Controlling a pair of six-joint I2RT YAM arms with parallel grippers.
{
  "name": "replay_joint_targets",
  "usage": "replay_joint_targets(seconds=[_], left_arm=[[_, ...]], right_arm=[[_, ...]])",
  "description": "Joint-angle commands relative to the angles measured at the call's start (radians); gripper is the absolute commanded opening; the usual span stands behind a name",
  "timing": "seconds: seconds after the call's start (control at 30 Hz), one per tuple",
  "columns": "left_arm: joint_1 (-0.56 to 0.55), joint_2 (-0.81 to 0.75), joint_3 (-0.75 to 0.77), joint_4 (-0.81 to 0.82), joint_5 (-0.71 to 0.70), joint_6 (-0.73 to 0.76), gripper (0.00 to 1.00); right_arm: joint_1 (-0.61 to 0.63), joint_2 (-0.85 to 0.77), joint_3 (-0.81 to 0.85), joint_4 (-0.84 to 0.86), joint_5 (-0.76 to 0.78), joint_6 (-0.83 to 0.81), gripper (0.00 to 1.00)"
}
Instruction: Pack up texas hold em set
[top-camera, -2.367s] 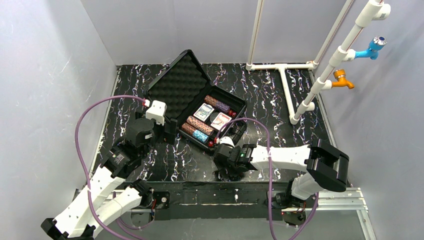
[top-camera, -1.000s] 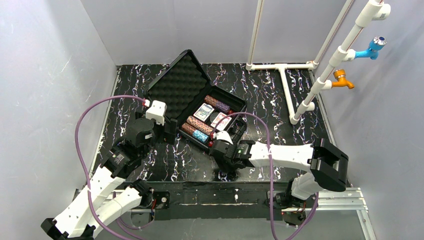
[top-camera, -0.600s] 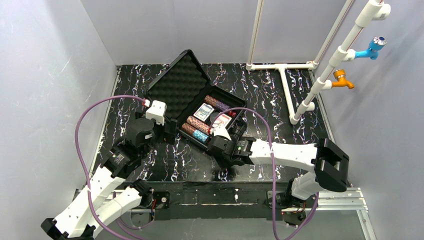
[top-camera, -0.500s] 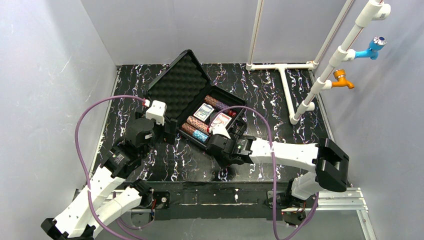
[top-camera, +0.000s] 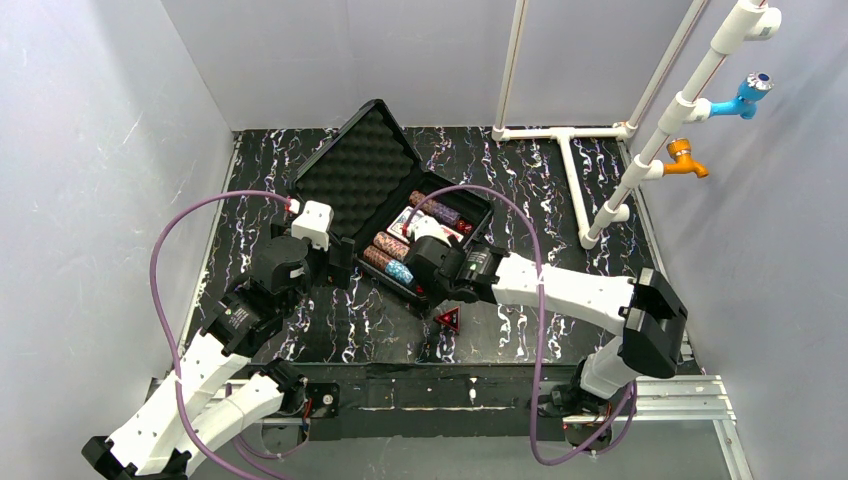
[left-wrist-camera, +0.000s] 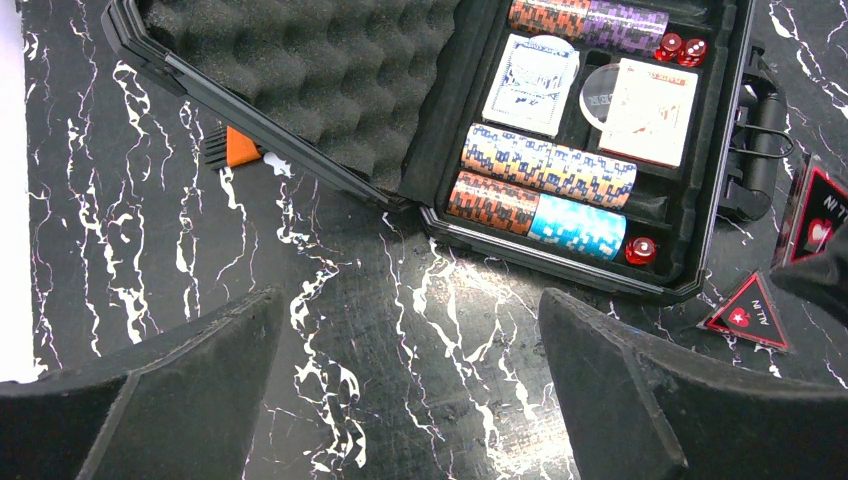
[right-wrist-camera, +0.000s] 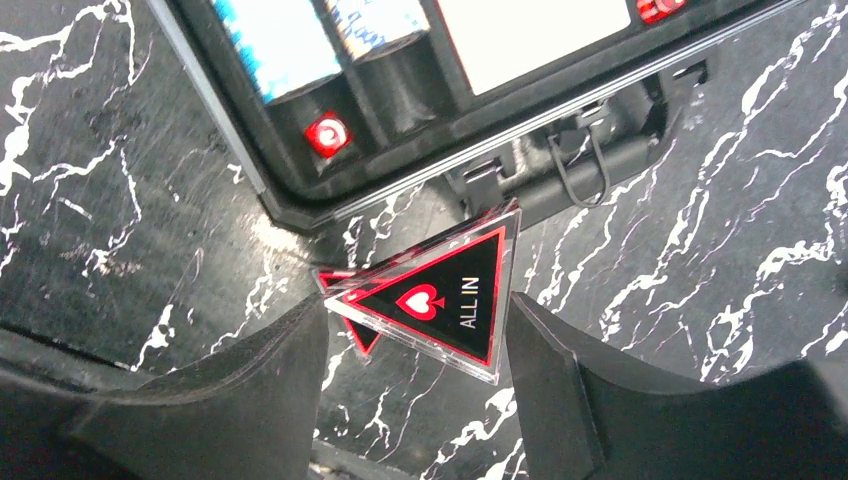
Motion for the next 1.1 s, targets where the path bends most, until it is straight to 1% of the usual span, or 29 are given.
replay_joint_targets(seconds=[0.0,0.23,0.4,0.83,1.07], left_arm=[[0.005,0.000,0.003,-0.008,-0.005,0.008,0.99],[0.005,0.010,0.004,-0.008,-0.001,0.008,0.99],[0.005,0.018,0.004,-0.008,-0.001,0.010,0.99],[0.005,0.021,0.003,-0.009,-0.005,0.011,0.99],[0.005,0.023,0.005,-0.008,0.001,0.008,0.99]], right_arm=[[-0.055,-0.002,0.077,0.027,0.027,-0.065,0.57],[-0.165,0.004,0.132,0.067,-0.020,-0.117,0.57],[-0.231,0.041,0.197,0.091,-0.063,-0.138,0.56],[-0.353,0.192,0.371,0.088,-0.145,-0.209,0.56],[-0.385,0.269,0.448,0.077,-0.164,-0.230,0.56]])
